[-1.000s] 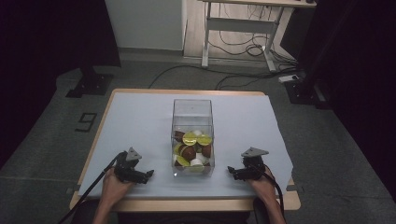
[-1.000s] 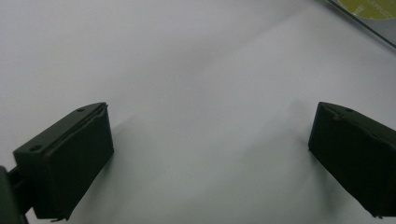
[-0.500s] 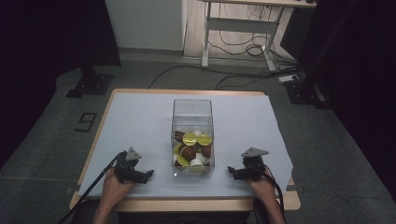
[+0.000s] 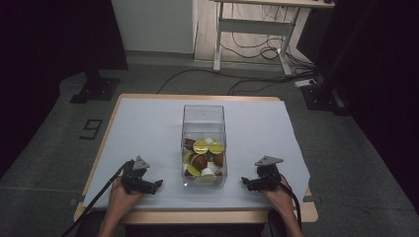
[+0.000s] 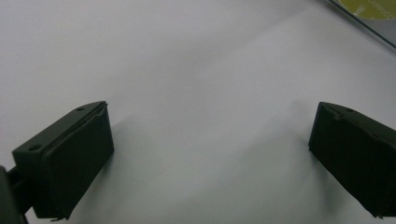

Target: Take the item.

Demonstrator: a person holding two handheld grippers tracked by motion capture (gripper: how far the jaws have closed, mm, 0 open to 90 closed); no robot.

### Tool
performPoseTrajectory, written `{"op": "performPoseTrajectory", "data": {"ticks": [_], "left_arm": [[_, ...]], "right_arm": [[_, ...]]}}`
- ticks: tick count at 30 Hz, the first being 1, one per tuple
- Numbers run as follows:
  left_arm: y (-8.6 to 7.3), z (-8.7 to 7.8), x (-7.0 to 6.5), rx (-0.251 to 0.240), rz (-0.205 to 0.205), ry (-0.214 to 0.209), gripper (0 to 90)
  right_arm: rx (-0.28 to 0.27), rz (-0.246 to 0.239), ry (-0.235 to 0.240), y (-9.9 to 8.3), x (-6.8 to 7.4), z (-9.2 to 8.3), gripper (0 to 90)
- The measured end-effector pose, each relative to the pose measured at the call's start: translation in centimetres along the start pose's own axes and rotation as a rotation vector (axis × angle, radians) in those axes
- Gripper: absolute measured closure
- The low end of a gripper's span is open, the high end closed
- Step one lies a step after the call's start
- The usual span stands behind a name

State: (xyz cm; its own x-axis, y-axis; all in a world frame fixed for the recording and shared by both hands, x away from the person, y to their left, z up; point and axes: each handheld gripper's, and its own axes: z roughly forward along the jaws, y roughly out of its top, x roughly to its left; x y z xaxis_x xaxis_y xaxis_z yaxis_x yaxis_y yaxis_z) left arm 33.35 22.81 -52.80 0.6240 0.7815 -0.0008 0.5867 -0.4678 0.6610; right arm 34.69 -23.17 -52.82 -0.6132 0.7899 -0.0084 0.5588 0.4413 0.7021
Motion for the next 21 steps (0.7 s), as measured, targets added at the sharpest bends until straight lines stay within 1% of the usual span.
{"op": "performPoseTrajectory", "data": {"ticks": [4,7,11,16,18,21], "left_arm": [[0.0,0.0,0.0,0.0,0.0,0.0,0.0],[0.0,0.0,0.0,0.0,0.0,0.0,0.0],[0.0,0.0,0.0,0.0,0.0,0.0,0.0],[0.0,0.0,0.0,0.0,0.0,0.0,0.0],[0.0,0.0,0.0,0.0,0.0,0.0,0.0],[0.0,0.0,0.0,0.0,0.001,0.0,0.0]], "right_arm": [[-0.019,-0.01,0.012,0.2,0.4,-0.7,10.1],[-0.032,-0.029,0.01,0.5,0.6,-1.2,6.8],[-0.031,-0.044,0.034,1.0,1.0,-1.9,5.8],[-0.027,-0.083,0.056,1.5,1.8,-2.5,4.3],[-0.028,-0.094,0.058,1.7,2.1,-2.8,4.0],[-0.038,-0.096,0.065,2.1,2.4,-3.3,4.1]]}}
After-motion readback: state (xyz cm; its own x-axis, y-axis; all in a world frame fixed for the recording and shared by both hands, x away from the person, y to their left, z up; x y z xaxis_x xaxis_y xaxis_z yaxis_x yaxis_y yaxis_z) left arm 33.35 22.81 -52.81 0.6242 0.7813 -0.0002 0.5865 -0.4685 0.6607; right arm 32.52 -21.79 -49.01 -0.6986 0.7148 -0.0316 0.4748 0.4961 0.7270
